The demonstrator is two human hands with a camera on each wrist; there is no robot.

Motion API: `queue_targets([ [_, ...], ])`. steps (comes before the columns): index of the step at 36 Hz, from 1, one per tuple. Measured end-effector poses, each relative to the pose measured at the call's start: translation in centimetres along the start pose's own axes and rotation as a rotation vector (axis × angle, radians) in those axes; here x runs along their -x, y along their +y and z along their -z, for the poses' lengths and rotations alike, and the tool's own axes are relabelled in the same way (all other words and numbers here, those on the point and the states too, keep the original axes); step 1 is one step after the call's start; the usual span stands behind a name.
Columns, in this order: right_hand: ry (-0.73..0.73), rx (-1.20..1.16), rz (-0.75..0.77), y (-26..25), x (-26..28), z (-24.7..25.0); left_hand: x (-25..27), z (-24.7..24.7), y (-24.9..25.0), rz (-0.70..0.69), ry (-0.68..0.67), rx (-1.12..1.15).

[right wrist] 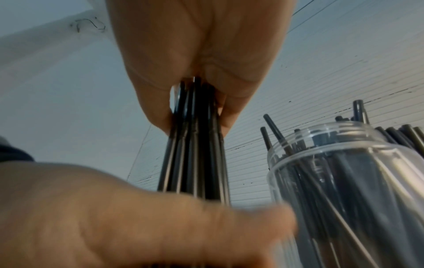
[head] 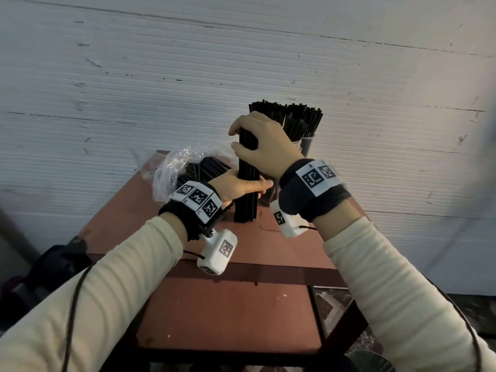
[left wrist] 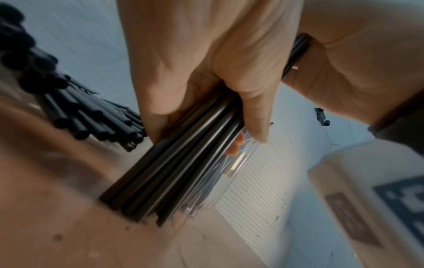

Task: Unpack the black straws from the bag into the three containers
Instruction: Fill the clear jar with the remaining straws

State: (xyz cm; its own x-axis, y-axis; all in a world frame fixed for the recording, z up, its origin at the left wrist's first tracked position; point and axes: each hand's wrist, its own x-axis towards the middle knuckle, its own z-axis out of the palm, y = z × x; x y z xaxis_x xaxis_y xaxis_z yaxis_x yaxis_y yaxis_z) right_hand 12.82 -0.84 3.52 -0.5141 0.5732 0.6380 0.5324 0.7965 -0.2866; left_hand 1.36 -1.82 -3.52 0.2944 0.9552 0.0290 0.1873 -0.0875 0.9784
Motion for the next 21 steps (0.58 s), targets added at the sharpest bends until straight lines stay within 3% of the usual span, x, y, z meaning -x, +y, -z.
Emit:
queue_targets([
  [5, 0.091, -0.054, -0.019, -0.3, 0.0, 1.3, 0.3, -0.1, 1.0, -0.082, 0.061, -0.058],
  [10, 0.210, -0.140, -0.114, -0.4, 0.8, 2.6, 0.8, 0.5, 2.9, -0.147, -0.025, -0.086],
  [13, 0.052, -0.181, -0.166, -0.3, 0.8, 3.3, 1.3, 0.3, 3.9, -0.196, -0.097, -0.224],
  [16, -0.176, -0.171, -0.184, -0.1, 1.2, 3.2, 1.5, 0.1, 4.0, -0.256, -0.152, -0.192],
  [21, -0.153, -0.148, -0.190, 0.2, 1.8, 2.6, 0.9, -0.3, 3.3, -0.245, -0.140, -0.174],
])
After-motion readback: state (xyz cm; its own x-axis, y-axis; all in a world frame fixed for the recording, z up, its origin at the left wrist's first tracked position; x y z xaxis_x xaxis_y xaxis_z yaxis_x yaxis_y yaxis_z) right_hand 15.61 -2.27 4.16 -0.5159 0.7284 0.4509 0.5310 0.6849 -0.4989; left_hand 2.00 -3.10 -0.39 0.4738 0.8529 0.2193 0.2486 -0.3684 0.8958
